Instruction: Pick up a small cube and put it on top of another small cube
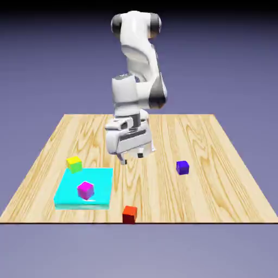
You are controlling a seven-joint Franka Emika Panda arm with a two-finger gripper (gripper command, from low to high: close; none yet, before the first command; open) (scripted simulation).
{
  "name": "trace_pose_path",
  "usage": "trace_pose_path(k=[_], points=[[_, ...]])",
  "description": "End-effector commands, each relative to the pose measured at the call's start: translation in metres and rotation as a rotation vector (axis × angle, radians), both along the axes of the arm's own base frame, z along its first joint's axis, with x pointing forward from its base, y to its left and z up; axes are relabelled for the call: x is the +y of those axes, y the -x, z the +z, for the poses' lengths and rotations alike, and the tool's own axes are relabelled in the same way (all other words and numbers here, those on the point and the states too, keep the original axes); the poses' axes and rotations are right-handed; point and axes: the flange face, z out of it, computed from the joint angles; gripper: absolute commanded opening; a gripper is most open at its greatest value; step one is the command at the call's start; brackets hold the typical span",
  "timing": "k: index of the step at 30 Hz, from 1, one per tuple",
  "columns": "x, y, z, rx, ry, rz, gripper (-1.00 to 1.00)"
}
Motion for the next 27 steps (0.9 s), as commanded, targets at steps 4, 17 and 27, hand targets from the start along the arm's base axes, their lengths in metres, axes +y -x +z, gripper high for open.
trace_pose_path(k=[4, 17, 27], points=[[-0.005, -0.012, -0.018, 0.054, 0.018, 0.146, 0.00], [-0.018, -0.043, -0.075, 0.191, 0.026, 0.635, 0.00], [-0.024, -0.062, -0.113, 0.252, -0.010, 1.024, 0.00]])
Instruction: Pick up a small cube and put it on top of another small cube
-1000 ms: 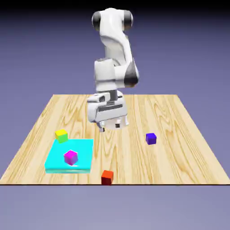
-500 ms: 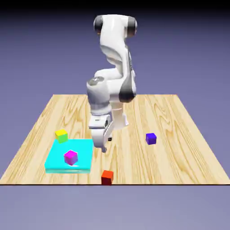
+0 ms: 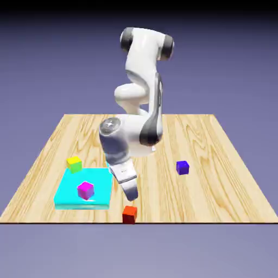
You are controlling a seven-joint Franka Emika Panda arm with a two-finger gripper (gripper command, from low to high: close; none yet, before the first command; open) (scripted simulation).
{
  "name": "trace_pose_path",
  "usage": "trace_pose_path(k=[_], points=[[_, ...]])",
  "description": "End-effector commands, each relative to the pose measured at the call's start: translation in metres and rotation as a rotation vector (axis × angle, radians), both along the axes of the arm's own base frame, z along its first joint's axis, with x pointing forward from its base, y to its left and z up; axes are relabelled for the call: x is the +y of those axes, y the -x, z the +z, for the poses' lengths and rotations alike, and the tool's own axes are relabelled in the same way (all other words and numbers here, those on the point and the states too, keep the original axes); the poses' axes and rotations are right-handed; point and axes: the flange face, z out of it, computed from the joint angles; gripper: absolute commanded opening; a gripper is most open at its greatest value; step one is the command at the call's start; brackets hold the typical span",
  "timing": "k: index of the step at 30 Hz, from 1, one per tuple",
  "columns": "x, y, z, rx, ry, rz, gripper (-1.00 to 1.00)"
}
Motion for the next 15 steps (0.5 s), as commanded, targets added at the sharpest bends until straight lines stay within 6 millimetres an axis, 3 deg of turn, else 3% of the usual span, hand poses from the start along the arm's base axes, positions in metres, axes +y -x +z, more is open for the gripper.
trace_pose_path(k=[1, 15], points=[[0.000, -0.002, -0.003, 0.007, -0.007, 0.039, 0.00], [0.003, -0.026, -0.045, 0.089, -0.142, 0.587, 0.00]])
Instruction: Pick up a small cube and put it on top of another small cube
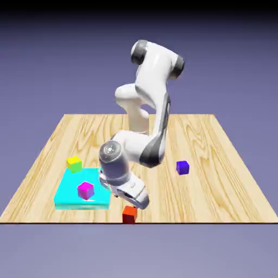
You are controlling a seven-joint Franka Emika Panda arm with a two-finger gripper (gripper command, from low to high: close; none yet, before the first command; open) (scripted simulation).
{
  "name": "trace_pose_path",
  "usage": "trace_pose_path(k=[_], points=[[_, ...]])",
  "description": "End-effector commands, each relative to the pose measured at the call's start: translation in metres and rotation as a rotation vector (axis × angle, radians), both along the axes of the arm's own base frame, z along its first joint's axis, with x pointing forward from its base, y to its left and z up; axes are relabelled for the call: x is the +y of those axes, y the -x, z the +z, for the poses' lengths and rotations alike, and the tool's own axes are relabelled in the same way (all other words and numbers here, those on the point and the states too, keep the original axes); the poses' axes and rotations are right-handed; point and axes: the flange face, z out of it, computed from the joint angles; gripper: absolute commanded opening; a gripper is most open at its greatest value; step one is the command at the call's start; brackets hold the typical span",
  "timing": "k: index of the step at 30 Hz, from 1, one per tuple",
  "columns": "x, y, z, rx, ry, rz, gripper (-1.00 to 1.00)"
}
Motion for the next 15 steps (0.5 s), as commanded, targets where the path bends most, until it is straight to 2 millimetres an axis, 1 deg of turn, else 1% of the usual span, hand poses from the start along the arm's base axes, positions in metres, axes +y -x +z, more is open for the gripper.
trace_pose_path(k=[1, 6, 8, 10, 11, 12, 13, 15], points=[[0.001, -0.002, -0.003, 0.005, -0.012, 0.040, 0.00], [0.007, -0.010, -0.014, 0.033, -0.078, 0.239, 0.00], [0.008, -0.011, -0.015, 0.035, -0.084, 0.258, 0.00], [0.012, 0.004, -0.062, 0.035, -0.086, 0.259, 0.00], [0.013, 0.011, -0.080, 0.035, -0.084, 0.258, 0.00], [0.013, 0.011, -0.080, 0.035, -0.084, 0.258, -1.00], [0.013, 0.011, -0.080, 0.035, -0.084, 0.258, -1.00], [0.010, -0.005, -0.034, 0.035, -0.086, 0.259, -1.00]])
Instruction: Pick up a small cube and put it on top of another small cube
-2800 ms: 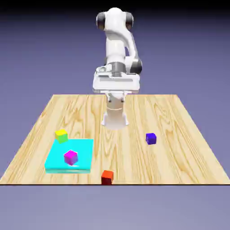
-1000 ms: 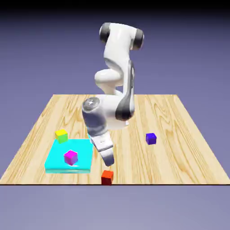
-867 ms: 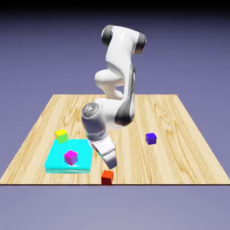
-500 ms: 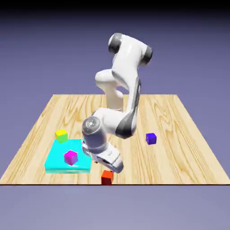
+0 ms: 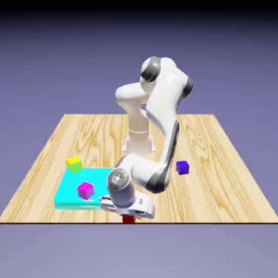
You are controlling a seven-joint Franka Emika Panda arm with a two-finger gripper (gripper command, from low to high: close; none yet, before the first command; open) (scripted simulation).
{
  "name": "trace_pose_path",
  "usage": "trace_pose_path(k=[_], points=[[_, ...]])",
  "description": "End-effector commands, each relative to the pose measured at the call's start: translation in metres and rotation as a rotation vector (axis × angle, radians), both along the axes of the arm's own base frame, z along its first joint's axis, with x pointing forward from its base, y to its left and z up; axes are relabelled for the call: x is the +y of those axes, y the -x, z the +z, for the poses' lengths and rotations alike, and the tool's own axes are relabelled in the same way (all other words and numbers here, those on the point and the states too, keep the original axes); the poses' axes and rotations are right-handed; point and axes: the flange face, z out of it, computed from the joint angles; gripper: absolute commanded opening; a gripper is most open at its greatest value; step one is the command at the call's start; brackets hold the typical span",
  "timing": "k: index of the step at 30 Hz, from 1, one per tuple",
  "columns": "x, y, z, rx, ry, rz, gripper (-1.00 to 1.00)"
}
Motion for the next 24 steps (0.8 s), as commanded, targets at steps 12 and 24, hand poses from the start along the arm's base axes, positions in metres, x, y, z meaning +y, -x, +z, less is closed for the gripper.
trace_pose_path(k=[12, 24], points=[[0.121, 0.089, 0.054, -0.010, 0.010, -0.057, -1.00], [0.226, 0.243, 0.069, 0.002, 0.006, -0.001, -1.00]])
